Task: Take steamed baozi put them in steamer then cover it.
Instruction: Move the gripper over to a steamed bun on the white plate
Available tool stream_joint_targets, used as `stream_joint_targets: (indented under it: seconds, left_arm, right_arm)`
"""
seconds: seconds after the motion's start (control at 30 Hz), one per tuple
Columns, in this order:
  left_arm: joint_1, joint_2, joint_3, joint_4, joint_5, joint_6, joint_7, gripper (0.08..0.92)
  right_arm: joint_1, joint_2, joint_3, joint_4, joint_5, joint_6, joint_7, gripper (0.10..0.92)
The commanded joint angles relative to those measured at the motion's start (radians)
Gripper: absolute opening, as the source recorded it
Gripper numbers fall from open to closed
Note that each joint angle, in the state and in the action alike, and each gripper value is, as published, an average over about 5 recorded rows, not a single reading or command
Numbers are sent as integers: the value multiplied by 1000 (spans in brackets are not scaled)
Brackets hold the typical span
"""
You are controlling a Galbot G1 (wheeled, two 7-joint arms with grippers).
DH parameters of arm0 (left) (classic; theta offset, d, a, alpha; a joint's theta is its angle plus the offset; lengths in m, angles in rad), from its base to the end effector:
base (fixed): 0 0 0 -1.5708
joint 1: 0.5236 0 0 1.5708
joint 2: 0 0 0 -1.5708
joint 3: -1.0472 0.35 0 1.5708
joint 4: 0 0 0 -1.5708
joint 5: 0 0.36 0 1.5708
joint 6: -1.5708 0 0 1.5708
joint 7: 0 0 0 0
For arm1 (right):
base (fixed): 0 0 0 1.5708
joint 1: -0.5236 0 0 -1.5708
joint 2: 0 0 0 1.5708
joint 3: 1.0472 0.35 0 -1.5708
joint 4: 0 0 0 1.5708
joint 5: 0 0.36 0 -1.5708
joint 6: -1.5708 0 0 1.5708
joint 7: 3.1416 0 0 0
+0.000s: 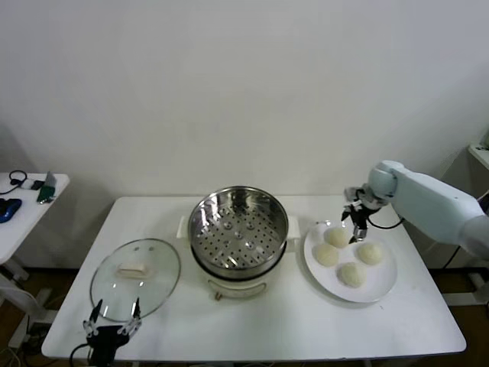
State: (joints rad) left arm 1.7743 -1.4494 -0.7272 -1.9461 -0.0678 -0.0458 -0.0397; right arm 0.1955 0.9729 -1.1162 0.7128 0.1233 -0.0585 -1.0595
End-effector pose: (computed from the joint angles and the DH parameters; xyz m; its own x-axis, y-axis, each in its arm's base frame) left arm 0.1067 0.0936 -0.3736 -0.9475 -0.1756 0.2671 -0.1328 0.9763 0.1708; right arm 0.6069 -0.1562 -0.2237 -0.1306 -0.0841 0.9879 -0.9911 -0.0161 -0.1324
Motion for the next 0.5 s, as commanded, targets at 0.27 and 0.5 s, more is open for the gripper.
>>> stream_joint_targets:
  seconds: [0.27,0.5]
  left_arm:
    - [-4,-3,0,4,1,-1,-2,823]
    - [-2,-5,0,7,0,-6,-11,823]
  right_arm:
    - [-72,85,72,-142,-67,26,21,807]
    - [-62,87,63,-135,-46,22,7,687]
